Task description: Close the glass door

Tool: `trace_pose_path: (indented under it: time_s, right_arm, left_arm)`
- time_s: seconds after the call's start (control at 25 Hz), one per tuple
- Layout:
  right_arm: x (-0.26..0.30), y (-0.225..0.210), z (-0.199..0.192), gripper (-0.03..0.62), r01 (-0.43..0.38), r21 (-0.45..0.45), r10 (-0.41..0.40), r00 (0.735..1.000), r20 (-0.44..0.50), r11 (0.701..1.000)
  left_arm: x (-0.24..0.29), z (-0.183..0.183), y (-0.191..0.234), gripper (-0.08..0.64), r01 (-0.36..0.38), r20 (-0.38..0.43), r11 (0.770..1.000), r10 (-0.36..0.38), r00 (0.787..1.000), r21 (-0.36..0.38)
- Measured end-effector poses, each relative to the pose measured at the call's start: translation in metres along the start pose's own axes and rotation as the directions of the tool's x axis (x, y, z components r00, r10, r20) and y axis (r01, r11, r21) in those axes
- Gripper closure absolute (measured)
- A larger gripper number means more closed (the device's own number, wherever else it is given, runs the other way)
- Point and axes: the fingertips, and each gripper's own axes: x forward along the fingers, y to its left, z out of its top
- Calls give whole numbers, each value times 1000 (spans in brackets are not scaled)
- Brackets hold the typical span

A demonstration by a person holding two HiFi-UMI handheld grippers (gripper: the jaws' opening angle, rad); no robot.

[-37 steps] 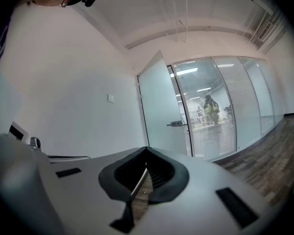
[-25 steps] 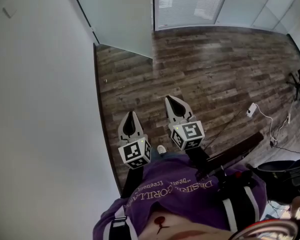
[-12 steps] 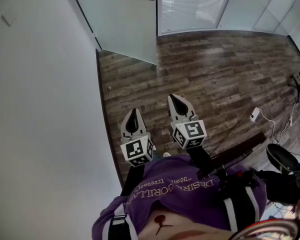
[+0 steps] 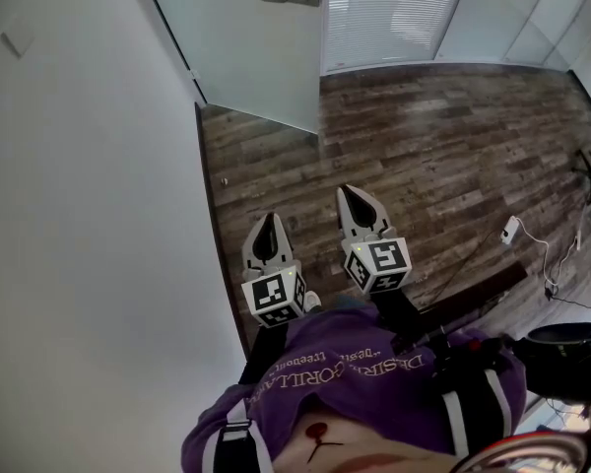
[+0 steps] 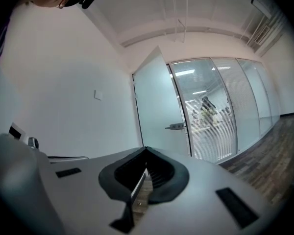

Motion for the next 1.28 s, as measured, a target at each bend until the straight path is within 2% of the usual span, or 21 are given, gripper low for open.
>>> trace_pose_path:
  time_s: [0.36,1.28]
  right_arm:
    - [27,-6,-6,603,28,24,-27,999,-19,999]
    - [165,-86,29,603,-58,11,59,998,-27,998]
  left_arm:
    - [26,-3,13,558,13,-27,1000,-13,1000,-9]
    - [179,25,14,558,-47,-14,999,47,999,-8]
